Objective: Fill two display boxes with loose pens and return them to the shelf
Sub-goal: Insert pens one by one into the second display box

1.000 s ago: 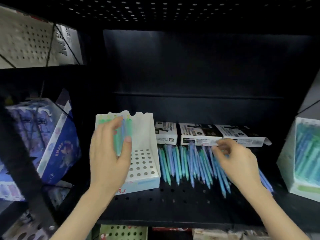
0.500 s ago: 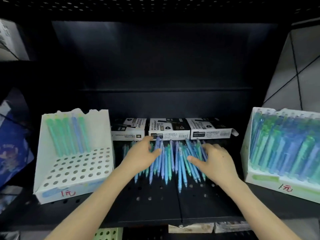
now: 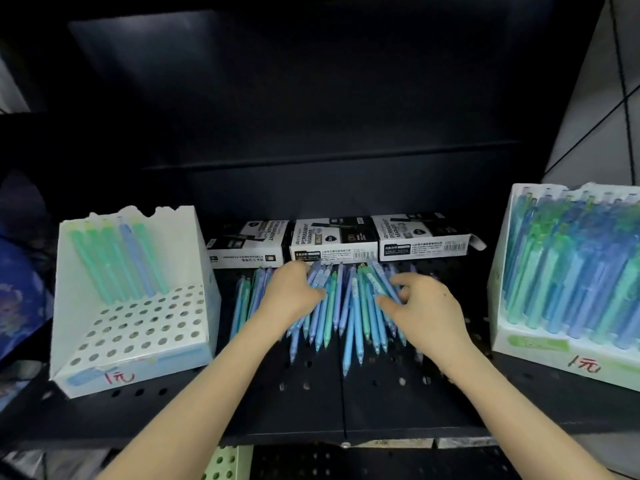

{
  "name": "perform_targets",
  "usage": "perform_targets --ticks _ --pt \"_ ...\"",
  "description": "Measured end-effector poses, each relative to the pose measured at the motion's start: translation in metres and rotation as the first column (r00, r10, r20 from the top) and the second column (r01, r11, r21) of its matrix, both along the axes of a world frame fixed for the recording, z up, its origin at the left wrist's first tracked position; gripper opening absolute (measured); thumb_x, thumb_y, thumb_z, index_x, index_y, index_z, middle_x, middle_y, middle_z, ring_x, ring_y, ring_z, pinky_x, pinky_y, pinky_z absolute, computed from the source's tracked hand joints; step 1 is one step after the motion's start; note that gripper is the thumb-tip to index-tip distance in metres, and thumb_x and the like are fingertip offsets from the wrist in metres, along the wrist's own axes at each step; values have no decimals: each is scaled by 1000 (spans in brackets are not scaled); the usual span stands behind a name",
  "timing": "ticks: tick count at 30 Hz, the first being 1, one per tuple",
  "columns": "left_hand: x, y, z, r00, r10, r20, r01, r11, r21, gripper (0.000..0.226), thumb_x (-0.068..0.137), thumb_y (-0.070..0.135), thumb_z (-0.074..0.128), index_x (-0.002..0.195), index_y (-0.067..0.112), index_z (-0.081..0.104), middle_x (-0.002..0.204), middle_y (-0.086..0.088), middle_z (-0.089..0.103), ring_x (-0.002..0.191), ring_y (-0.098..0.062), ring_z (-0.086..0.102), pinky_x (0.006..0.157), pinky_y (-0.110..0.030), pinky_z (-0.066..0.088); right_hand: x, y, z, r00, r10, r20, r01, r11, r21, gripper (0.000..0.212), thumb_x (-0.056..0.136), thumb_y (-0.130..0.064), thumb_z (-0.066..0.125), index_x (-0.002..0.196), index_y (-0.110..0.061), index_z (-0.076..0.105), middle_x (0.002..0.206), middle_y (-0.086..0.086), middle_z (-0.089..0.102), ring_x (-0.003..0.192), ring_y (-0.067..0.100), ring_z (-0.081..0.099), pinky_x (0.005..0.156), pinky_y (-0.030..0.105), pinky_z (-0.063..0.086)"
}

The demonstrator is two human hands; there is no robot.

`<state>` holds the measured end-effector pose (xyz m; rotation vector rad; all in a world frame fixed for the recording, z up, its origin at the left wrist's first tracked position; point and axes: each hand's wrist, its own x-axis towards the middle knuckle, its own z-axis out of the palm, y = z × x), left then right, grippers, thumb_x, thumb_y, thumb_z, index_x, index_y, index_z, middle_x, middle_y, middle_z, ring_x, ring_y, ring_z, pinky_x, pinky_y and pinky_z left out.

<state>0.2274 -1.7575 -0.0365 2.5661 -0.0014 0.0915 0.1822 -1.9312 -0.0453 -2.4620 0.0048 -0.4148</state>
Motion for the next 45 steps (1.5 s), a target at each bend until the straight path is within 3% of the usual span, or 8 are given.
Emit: perform_targets --ticks 7,11,23,27,32,38,42,45 --pt "2 9 -1 995 12 -104 -52 918 -393 28 94 17 53 70 19 38 70 2 36 62 -15 40 60 -27 32 0 -8 0 999 35 13 -37 922 386 31 90 -21 61 119 -10 61 94 1 64 85 15 60 70 20 45" --pt "-3 14 2 993 1 -119 -67 833 -549 55 97 21 49 142 -2 28 145 -16 36 132 -29 37 110 -39 30 3 -10 -3 999 44 -4 -39 917 398 27 91 -19 58 110 -2 66 101 -2 64 99 11 56 86 22 36" --pt "-17 23 14 1000 9 13 3 697 -717 17 100 13 39 90 13 53 70 -3 47 62 -13 44 67 -25 42 -2 -7 2 974 -124 190 96 983 154 31 96 -17 44 124 -13 57 85 4 68 48 11 45 53 27 38" --pt "-37 26 27 995 -78 59 93 551 -829 17 101 17 36 105 5 48 64 0 41 56 -13 42 60 -25 41 -16 6 24 994 76 73 -105 619 778 24 97 -16 46 116 -15 60 72 0 66 55 7 45 52 21 36" --pt "-68 48 48 993 -82 80 92 155 -984 18 100 19 37 91 7 48 61 -2 51 48 -14 54 42 -19 41 -39 48 40 882 471 29 -168 256 952 25 93 -20 48 114 -12 58 70 2 65 49 8 43 42 18 32" --pt "-88 87 53 970 33 240 208 398 -894 21 93 31 49 86 11 49 65 1 44 51 -8 34 41 -13 30 -50 96 46 738 674 38 -120 75 990 26 80 -26 54 94 -4 58 62 4 61 44 9 42 39 18 30" --pt "-100 112 58 972 41 232 202 361 -911 34 74 40 60 90 10 55 57 4 38 43 -8 28 41 -13 27 -56 127 46 660 751 -15 -139 141 980 34 81 -28 55 103 -1 56 60 5 61 43 11 42 42 20 29" --pt "-106 130 60 974 65 217 181 355 -917 41 69 39 63 94 7 56 56 3 38 44 -8 25 39 -12 27 -64 147 51 702 702 -116 -309 447 839 22 92 -26 52 100 -8 61 73 5 70 54 14 59 51 23 45"
